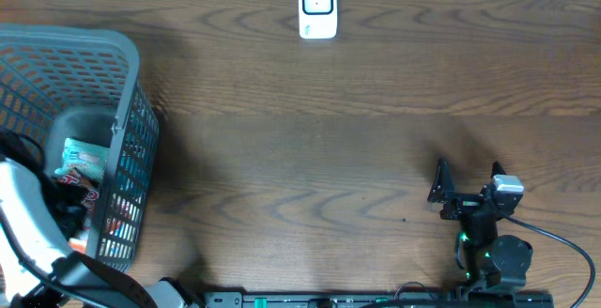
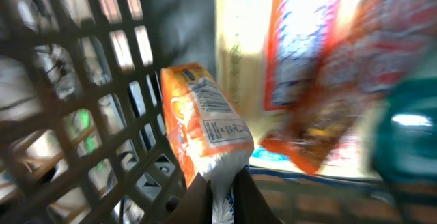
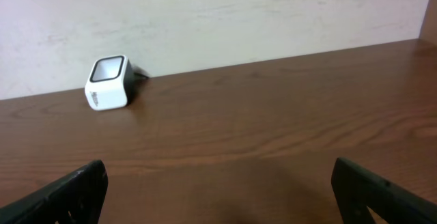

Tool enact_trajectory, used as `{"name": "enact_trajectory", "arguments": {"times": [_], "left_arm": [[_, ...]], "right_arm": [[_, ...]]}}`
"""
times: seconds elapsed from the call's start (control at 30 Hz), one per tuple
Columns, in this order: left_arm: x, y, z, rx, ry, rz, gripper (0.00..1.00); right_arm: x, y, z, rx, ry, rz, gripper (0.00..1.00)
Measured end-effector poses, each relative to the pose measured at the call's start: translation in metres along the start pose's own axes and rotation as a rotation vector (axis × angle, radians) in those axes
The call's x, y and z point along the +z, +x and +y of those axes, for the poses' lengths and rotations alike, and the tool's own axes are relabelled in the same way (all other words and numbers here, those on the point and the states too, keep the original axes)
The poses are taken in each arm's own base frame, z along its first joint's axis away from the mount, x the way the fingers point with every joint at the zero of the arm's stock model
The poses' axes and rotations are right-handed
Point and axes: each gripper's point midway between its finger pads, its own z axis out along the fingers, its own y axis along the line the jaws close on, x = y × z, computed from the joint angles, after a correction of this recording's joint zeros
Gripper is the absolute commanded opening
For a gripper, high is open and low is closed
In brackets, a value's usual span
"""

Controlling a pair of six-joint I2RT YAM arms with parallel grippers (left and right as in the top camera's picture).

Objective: Scan the item barcode
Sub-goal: 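Grasp the orange-white snack pack inside the basket with the left gripper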

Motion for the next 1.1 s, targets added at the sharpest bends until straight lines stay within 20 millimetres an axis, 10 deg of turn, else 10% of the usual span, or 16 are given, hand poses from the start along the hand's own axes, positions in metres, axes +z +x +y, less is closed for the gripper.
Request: {"name": "enact_trajectory", "arguments": {"times": [0.27, 0.53, 0.7, 0.9, 1.1], "left_arm": [[-0.090, -0.030, -0.002, -0.040, 0.145, -0.189, 0.07], [-0.161, -0.013, -0.028, 0.008, 0.494, -0.345, 0.08], [-0.195, 0.009, -0.026, 0.058, 0.596, -0.460, 0.80], [-0.176, 0.003, 0.000, -0.031, 0.440, -0.479, 0.91], [-0.088, -0.009, -0.007, -0.062, 0.186, -0.291, 0.77]], "right_arm": [[0.000, 0.000, 0.000, 0.000, 0.000, 0.000, 0.99], [0.000, 0.000, 0.000, 0.000, 0.000, 0.000, 0.99], [0.000, 0.000, 0.000, 0.000, 0.000, 0.000, 0.99], [0.000, 0.000, 0.000, 0.000, 0.000, 0.000, 0.99], [0.000, 0.000, 0.000, 0.000, 0.000, 0.000, 0.99]]}}
